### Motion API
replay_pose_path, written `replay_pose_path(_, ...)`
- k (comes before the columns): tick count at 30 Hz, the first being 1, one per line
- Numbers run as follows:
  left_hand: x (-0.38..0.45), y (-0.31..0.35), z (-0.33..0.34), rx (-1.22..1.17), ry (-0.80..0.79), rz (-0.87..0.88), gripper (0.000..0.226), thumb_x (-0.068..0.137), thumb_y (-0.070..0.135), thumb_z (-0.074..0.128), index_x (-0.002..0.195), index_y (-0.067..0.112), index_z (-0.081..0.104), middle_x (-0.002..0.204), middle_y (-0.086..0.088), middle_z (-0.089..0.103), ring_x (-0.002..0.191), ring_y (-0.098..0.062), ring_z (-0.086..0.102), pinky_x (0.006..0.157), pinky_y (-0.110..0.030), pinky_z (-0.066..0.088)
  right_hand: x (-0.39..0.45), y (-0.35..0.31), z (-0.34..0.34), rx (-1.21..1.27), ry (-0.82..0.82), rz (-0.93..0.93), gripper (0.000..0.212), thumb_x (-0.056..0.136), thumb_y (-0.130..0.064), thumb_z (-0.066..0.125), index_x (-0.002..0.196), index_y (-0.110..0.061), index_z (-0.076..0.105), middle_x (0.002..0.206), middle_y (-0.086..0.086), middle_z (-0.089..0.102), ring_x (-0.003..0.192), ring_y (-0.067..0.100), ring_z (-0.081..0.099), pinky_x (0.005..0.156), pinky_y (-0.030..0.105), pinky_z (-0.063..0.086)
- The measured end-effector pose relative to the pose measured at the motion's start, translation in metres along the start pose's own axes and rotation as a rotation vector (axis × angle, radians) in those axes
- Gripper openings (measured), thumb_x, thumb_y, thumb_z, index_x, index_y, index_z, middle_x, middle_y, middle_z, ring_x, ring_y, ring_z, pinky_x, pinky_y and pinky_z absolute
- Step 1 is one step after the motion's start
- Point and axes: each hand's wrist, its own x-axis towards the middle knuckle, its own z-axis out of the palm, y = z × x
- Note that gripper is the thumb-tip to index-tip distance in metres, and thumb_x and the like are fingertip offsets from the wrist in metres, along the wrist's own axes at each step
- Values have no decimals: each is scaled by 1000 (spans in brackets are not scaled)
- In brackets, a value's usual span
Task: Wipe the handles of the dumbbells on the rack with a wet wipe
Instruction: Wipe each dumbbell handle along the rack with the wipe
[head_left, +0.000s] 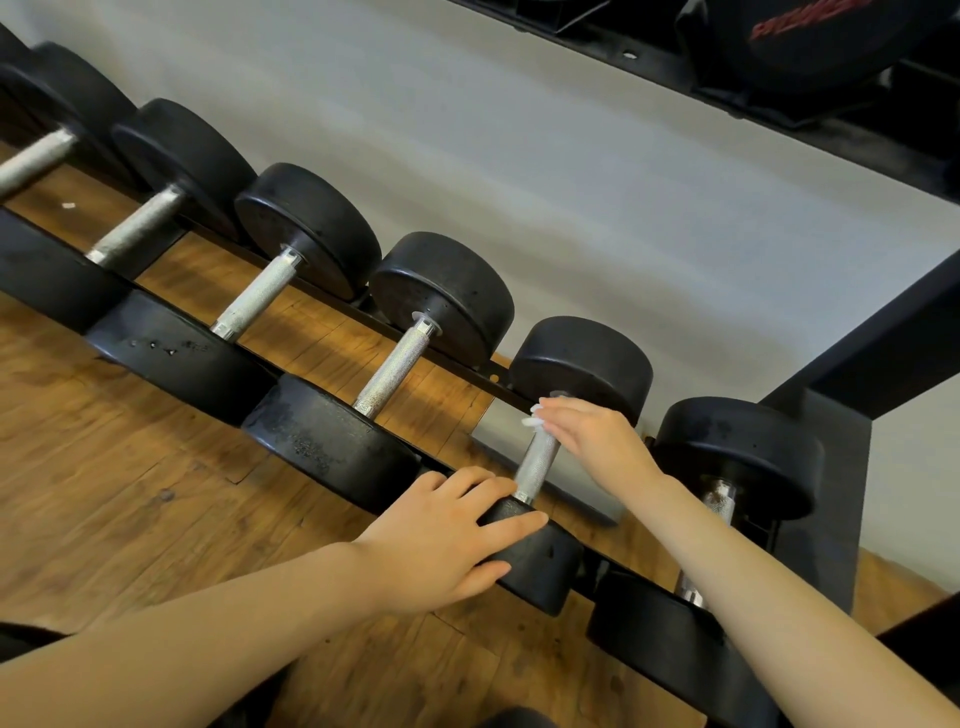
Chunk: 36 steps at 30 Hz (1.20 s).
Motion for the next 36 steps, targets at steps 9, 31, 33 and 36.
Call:
replay_pose_path(9,0,0,-2,12,-39,-2,58,96,55,10,151,38,12,153,-4,36,139,-27,37,101,-42,42,7,-8,-4,10,12,102,38,98,-28,52,136,-22,56,136,-5,57,123,10,55,106,27,43)
replay_pose_path(31,1,6,-12,2,-94,-16,58,99,54,16,153,41,-2,161,-1,14,147,-24,14,113,-40,26,-9,-20,5,4,67,71,35,101,-31,44,132,-20,57,135,-6,55,113,8,60,92,24,51)
replay_pose_path(33,0,7,-13,-7,-89,-14,58,100,54,16,153,41,-2,161,-1,14,148,-23,14,113,-39,26,-12,-24,10,79,74,81,33,101,-30,45,129,-20,59,133,-6,56,116,9,58,94,24,49)
replay_pose_path(36,-2,3,-7,8,-39,-9,58,96,54,10,152,39,5,157,-3,29,143,-25,30,107,-41,37,-21,-26,10,200,-3,48,36,101,-31,45,133,-20,56,140,-6,50,125,9,50,98,21,42)
